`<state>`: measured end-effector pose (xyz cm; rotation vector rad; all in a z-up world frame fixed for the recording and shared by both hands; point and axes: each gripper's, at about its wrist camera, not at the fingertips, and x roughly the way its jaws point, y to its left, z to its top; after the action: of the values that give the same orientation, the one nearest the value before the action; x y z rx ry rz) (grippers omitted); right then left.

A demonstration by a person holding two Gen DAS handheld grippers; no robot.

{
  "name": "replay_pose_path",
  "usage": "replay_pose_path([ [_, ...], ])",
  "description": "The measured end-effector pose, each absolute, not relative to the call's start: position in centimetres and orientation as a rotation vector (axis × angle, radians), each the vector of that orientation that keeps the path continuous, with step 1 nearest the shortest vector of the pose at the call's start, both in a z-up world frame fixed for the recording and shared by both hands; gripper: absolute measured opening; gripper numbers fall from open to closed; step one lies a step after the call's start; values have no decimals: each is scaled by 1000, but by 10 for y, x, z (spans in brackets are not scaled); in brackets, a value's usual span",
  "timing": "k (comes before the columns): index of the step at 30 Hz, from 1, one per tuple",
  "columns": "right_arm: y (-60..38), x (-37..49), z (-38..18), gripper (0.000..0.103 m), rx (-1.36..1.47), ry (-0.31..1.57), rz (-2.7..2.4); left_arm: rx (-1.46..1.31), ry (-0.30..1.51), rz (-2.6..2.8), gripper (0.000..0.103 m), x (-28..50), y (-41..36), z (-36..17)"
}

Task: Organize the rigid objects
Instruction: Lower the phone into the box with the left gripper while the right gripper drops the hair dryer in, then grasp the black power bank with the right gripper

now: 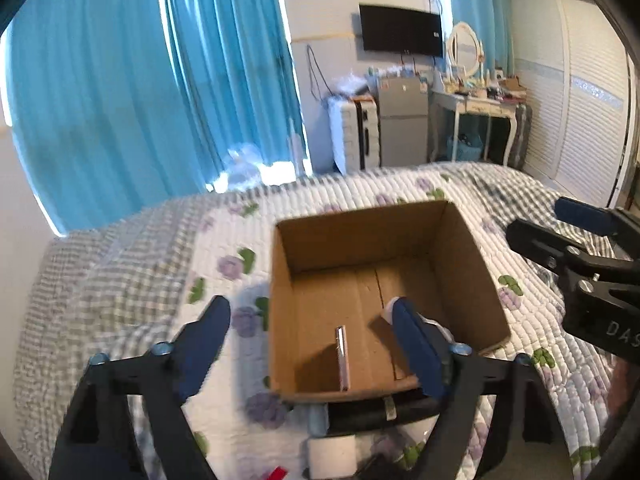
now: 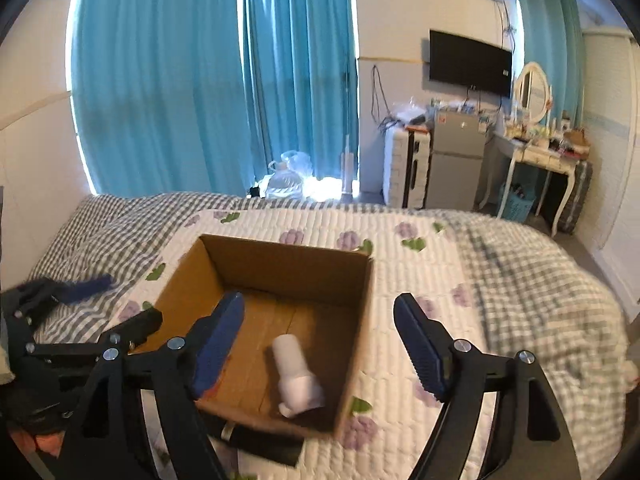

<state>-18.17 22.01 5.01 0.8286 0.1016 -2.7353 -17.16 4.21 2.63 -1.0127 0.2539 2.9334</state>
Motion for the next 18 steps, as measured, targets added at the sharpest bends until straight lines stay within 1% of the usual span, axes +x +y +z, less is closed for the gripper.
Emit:
replay_pose_path([
  [1,220,-176,56,77,836,119,-2740,-1010,265,2938,86,-163,41,30],
  [2,221,-167,62,77,843,143,-2744,-1014,268,2940,89,-157,40,33],
  [3,222,-155,67,80,842,165,-2747,-1022,265,2945,92,-151,39,35],
  [4,223,-144,72,83,844,185,-2749,-1024,257,2955,98,-142,36,36],
  [5,225,-133,75,88,842,198,-2751,-1015,251,2970,102,-132,32,37],
  [6,226,-123,78,93,837,205,-2754,-1006,250,2981,102,-125,30,37],
  [10,230,-92,80,103,832,197,-2750,-1018,235,2999,103,-100,19,31],
  [15,222,-64,57,103,876,213,-2714,-1074,178,3018,103,-84,5,6],
  [18,213,-60,28,103,936,213,-2679,-1146,155,3004,103,-78,0,-20],
])
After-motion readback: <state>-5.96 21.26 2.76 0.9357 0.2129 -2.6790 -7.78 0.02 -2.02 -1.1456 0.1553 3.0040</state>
